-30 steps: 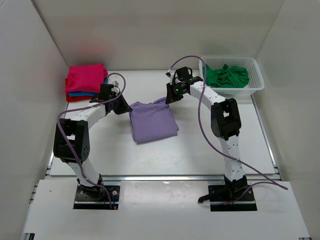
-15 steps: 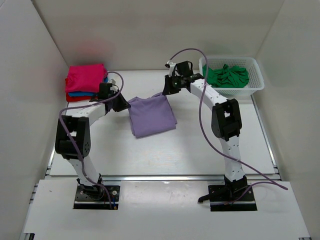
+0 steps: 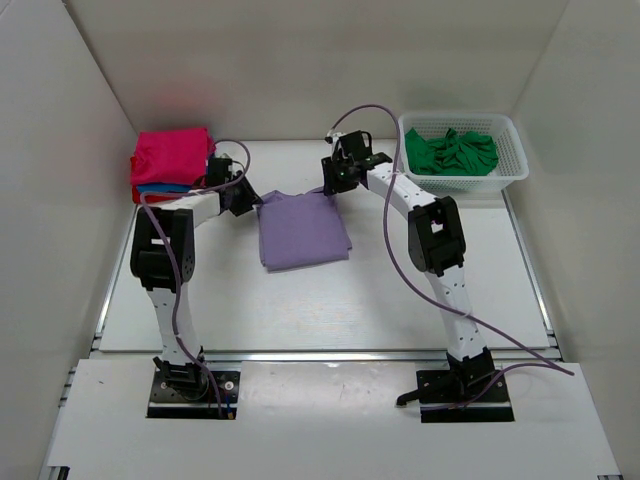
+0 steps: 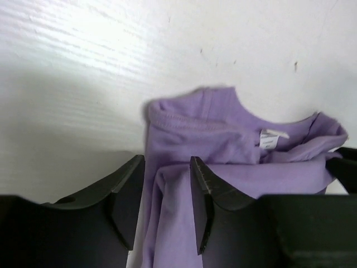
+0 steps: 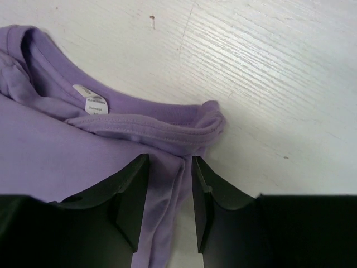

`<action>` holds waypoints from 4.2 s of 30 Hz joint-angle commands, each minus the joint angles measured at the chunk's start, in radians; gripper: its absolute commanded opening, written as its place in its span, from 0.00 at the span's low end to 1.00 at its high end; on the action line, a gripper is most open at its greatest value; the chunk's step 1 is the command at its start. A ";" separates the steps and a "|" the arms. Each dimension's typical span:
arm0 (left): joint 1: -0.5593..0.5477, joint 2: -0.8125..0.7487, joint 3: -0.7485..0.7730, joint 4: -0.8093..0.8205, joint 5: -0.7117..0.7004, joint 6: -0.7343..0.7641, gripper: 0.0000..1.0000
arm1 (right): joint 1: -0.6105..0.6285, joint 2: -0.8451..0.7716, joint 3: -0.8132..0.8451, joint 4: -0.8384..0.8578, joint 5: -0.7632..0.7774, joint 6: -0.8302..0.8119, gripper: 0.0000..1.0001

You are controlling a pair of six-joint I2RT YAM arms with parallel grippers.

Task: Fold and stack the t-shirts
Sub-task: Smooth out wrinkles on the folded tshirt, then put the neatly folded tshirt into the corner of the board with the left arm

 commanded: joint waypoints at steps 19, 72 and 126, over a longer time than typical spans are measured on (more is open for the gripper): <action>-0.126 -0.109 -0.044 -0.315 -0.047 0.197 0.75 | -0.040 -0.617 -0.525 0.079 0.108 -0.068 0.68; 0.107 0.270 1.383 -0.735 -0.560 0.547 0.00 | -0.175 -0.907 -0.759 0.162 -0.156 0.034 0.70; 0.354 0.290 1.455 -0.693 -0.244 0.285 0.99 | -0.193 -0.893 -0.634 -0.185 0.148 0.031 0.99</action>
